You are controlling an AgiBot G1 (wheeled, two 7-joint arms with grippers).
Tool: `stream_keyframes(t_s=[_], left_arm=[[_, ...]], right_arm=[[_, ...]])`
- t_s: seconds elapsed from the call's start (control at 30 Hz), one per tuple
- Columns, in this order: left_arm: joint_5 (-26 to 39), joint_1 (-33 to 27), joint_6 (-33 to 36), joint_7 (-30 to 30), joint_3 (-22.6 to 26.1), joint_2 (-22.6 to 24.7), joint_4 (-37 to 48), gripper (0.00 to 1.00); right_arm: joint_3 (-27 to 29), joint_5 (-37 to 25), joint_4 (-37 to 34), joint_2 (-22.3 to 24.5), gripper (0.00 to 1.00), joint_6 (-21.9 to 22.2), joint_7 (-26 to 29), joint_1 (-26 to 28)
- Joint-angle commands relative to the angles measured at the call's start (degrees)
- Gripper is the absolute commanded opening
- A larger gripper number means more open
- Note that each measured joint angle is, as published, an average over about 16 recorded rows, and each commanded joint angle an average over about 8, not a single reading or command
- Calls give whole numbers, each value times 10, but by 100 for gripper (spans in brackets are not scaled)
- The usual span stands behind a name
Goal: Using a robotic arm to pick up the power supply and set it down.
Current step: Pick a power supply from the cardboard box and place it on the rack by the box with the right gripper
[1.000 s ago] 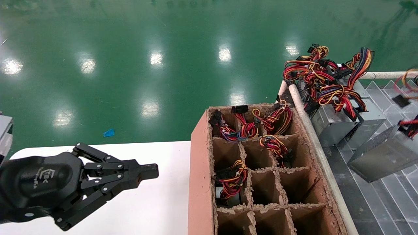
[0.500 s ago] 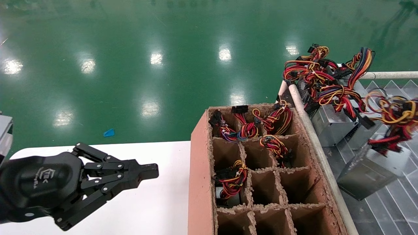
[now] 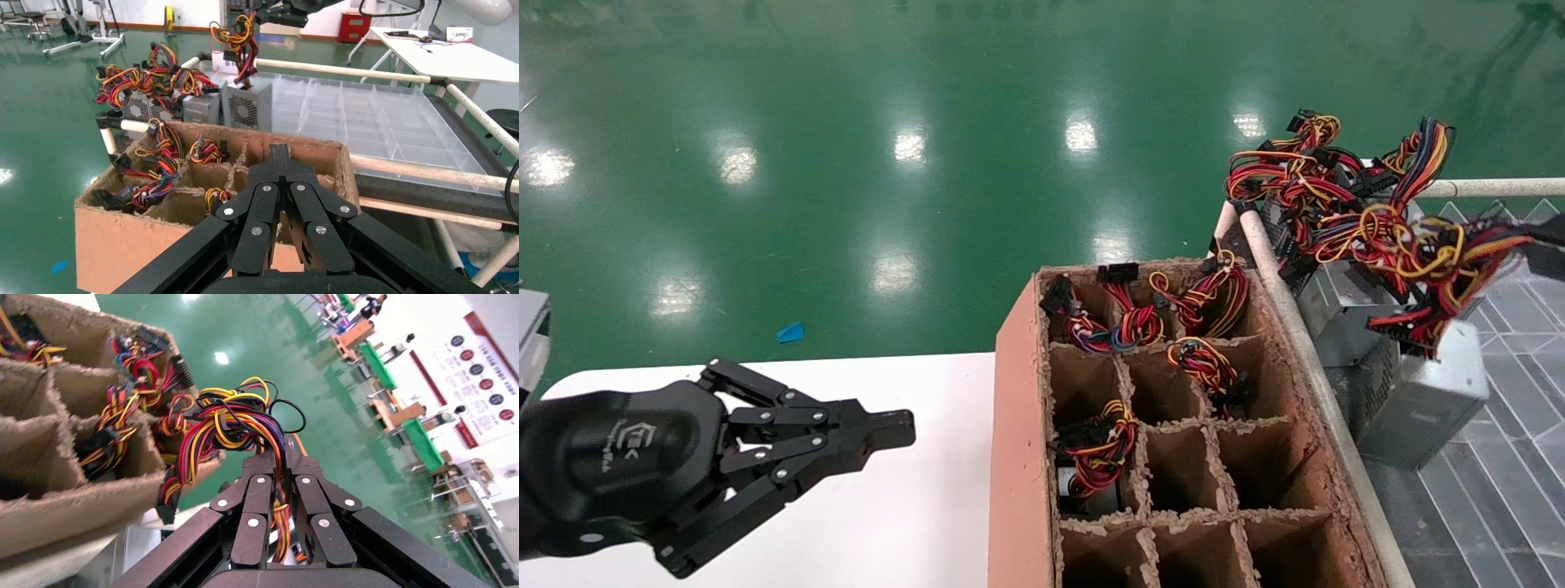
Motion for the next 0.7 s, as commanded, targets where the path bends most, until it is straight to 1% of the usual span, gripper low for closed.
stream_keyframes(t_s=[0.03,0.2,0.4,0.53,0.7], left_arm=[[0,0,0,0,0,0,0,0],[0,0,0,0,0,0,0,0],[0,0,0,0,0,0,0,0],[0,0,0,0,0,0,0,0],[0,0,0,0,0,0,0,0]], right_arm=[[-7,0,6,-7,0,7,0,6],[-34,-14,-5,-20,0,23,-5,35],[-64,-30,-47,-45,0,39,-23,82],[-83,-36,-82,-66,0,37,-36,117],[-109,-46,-124,-88,0,23,-50,156]])
